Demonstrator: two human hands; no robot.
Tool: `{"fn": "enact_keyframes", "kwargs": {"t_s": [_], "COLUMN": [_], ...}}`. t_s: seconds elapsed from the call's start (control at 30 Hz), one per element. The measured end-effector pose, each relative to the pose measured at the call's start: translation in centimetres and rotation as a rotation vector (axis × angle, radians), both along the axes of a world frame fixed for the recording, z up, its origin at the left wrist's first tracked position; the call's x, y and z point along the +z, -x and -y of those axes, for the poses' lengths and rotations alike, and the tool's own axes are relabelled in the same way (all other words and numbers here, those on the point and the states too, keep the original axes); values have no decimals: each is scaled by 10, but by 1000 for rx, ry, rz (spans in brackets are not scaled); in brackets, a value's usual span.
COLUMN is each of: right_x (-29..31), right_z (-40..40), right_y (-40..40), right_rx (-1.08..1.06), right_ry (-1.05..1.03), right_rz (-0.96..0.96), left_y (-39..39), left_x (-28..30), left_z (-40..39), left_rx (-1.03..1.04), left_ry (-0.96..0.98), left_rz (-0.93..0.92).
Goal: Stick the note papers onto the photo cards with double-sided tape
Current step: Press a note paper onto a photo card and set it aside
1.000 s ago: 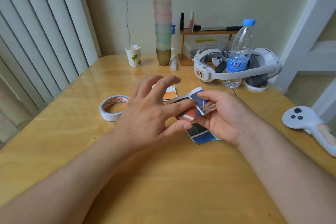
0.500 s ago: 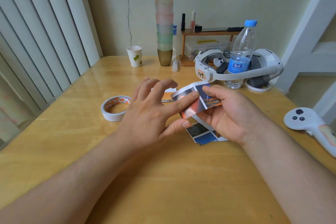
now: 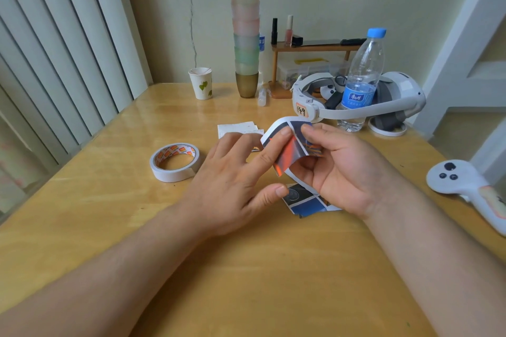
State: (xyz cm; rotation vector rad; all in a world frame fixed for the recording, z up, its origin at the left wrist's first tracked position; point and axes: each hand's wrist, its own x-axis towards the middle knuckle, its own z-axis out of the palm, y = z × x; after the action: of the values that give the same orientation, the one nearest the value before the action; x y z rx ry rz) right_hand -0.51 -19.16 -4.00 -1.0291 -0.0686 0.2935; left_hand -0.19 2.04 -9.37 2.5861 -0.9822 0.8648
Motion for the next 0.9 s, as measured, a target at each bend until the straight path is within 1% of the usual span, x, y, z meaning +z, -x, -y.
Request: {"fn": "enact_keyframes", "kwargs": {"t_s": [0.2,0.63,0.9], "right_x": [-2,1,1], "right_z": [0,-6,-8], "right_y": [-2,4,4], "right_rx": [2,-27,-9], "right_ry": [-36,-84,-131], "right_rz": [-2,-26,-40], "left_y": [0,0,1], "left_x": [0,1,1], "left_z": [1,2,3], "left_rx": [-21,-37,-48], "left_ry": [-14,35,56], "left_rz": [-12,21,22]}}
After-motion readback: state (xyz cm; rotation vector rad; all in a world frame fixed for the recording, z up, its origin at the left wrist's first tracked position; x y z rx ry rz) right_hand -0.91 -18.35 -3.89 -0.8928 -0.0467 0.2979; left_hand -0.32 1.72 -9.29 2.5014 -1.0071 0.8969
